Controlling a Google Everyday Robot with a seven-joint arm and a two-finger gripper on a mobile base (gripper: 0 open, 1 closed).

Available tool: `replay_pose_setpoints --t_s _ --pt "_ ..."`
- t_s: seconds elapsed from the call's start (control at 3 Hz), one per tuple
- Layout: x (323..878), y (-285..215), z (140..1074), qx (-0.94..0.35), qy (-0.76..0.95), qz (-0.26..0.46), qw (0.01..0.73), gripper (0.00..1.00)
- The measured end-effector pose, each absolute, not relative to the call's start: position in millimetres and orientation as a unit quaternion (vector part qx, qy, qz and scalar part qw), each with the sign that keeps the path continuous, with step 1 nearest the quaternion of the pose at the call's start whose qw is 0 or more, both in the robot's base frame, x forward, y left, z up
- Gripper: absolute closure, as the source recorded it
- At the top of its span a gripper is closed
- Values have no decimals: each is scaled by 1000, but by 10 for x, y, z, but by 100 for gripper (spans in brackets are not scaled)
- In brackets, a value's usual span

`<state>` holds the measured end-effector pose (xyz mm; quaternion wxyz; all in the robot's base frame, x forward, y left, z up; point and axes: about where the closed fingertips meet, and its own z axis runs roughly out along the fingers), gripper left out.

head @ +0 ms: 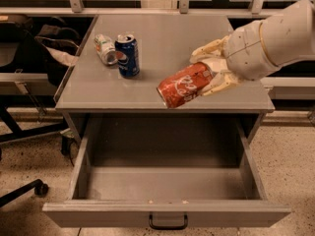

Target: Place coke can into top drawer

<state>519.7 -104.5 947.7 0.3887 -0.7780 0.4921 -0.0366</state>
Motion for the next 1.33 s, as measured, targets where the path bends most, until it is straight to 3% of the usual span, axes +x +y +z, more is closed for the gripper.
replay_pose_setpoints --t_s 0.67,1.33 --pt "5025 -1223 9074 -742 534 -90 395 100" --pt "4971 -1269 8813 -729 554 -88 391 100"
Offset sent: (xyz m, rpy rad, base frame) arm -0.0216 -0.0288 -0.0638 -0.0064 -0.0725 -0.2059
